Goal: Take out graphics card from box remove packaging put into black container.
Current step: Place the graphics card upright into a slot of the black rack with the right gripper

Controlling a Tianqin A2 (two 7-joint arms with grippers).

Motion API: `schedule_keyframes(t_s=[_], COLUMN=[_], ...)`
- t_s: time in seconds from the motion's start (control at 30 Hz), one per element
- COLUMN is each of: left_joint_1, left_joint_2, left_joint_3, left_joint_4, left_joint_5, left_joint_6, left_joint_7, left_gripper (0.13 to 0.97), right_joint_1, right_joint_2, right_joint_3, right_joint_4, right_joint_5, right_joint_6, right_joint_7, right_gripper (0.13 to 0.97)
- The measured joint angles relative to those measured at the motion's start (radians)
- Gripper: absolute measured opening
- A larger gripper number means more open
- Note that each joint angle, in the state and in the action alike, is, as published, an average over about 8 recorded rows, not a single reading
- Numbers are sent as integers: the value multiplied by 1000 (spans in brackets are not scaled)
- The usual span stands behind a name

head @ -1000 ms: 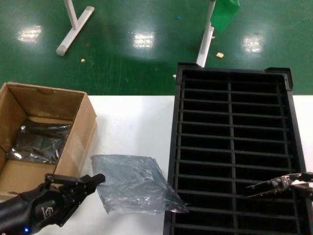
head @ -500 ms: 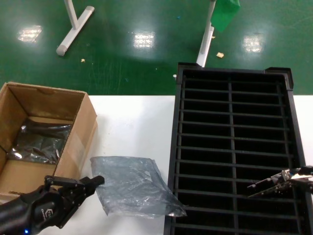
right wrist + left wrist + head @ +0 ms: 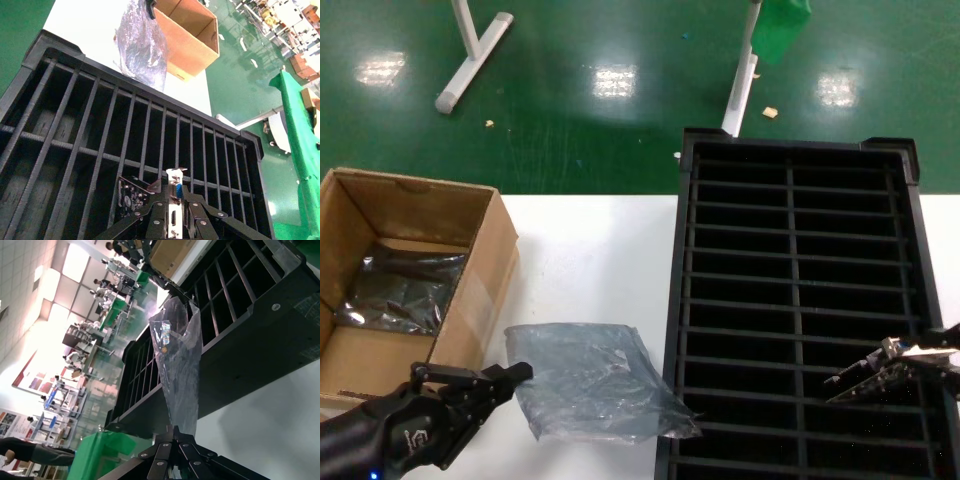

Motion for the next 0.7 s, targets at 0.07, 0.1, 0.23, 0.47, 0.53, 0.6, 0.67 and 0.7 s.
schedule_keyframes(t_s=[0.07, 0.1, 0.23, 0.47, 0.53, 0.6, 0.67, 0.7], left_joint_1=[0, 0, -2, -9, -11, -13, -15, -16], left_joint_2=[-1, -1, -3, -4, -4, -3, -3, -3], left_joint_3=[-1, -1, -1, 5, 6, 8, 9, 9], left_joint_4=[2, 2, 5, 10, 12, 14, 17, 18], left_joint_5=[0, 0, 1, 3, 3, 3, 3, 3], left_joint_6=[0, 0, 1, 1, 1, 2, 3, 3], left_joint_7=[0, 0, 0, -1, -1, -1, 0, 0], left_gripper=[142, 142, 142, 142, 142, 142, 142, 142], right_joint_1=[4, 6, 10, 14, 17, 20, 24, 26], right_joint_2=[0, 1, 1, 4, 5, 6, 8, 8], right_joint_3=[-6, -8, -15, -26, -30, -36, -42, -46], right_joint_4=[0, 0, 0, 0, 0, 0, 0, 0], right_joint_5=[0, 0, -1, -6, -8, -12, -17, -20], right_joint_6=[5, 7, 15, 27, 31, 35, 40, 42], right_joint_7=[-1, -1, 1, 11, 15, 21, 27, 30], right_gripper=[177, 177, 192, 237, 269, 301, 333, 349])
